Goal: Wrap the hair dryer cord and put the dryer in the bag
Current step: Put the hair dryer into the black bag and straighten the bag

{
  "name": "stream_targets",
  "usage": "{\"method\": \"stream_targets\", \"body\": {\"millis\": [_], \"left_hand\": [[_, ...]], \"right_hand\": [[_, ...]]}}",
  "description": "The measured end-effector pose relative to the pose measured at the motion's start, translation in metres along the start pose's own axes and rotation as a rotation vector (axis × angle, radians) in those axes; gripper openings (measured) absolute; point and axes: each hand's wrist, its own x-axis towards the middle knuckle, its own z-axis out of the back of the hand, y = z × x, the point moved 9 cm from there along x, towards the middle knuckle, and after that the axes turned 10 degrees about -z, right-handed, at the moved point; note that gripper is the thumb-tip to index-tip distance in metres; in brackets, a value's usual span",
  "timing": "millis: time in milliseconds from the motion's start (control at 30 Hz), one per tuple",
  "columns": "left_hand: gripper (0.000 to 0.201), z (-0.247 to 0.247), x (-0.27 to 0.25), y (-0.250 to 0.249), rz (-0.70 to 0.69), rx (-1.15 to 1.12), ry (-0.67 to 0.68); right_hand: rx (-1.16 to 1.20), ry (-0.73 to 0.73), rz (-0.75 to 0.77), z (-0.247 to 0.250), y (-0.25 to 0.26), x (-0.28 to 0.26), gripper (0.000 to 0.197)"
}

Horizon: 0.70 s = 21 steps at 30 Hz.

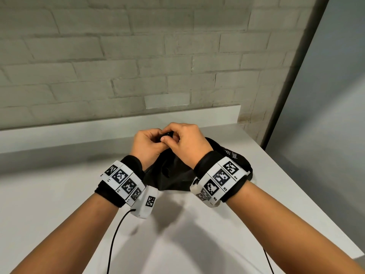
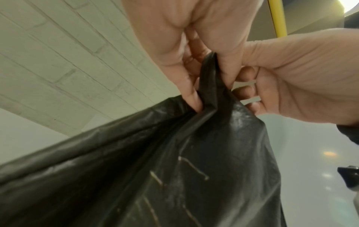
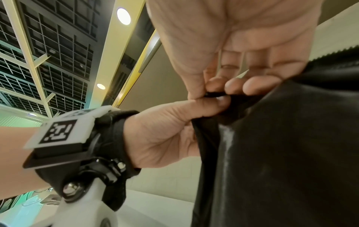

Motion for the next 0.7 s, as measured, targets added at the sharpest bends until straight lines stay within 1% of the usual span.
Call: {"method": "stream_targets", "body": {"millis": [100,167,233,267,333,433,533,633,700], "left_hand": [[0.046,-0.003,0.0,-0.002,-0.014,-0.006,0.025],[0.048,-0.003,0.0,-0.003,-0.022,0.004,0.031],[0.043,-0.003,0.0,-0.005,-0.043,0.023,0.028],[0.038,-0.004,0.0,-0.007,-0.054,0.035,0.03],[0.032,-0.006,0.0,-0.007,-0.062,0.049,0.031],[0.031,-0.006,0.001,-0.008,-0.067,0.018,0.019],[0.029,-0.002,0.005,-0.009,-0.081,0.049,-0.011],[0.027,0.001,0.008,-0.006,-0.061,0.065,-0.042],[0.026,0.005,0.009,-0.002,-0.043,0.048,-0.075]], "right_hand": [[-0.066,-0.008,0.02,-0.002,0.003,-0.001,0.022],[-0.12,-0.004,0.032,-0.005,0.004,-0.002,0.024],[-0.158,-0.004,0.046,-0.005,0.005,-0.004,0.025],[-0.165,-0.009,0.047,-0.004,0.005,-0.004,0.025],[-0.157,-0.038,0.028,0.001,0.005,-0.003,0.024],[-0.11,-0.114,-0.056,0.015,-0.006,0.001,0.022],[-0.083,-0.205,-0.138,0.032,-0.03,0.004,0.021],[-0.099,-0.229,-0.256,0.043,-0.072,0.002,0.019],[-0.132,-0.239,-0.358,0.05,-0.114,-0.001,0.019]]}}
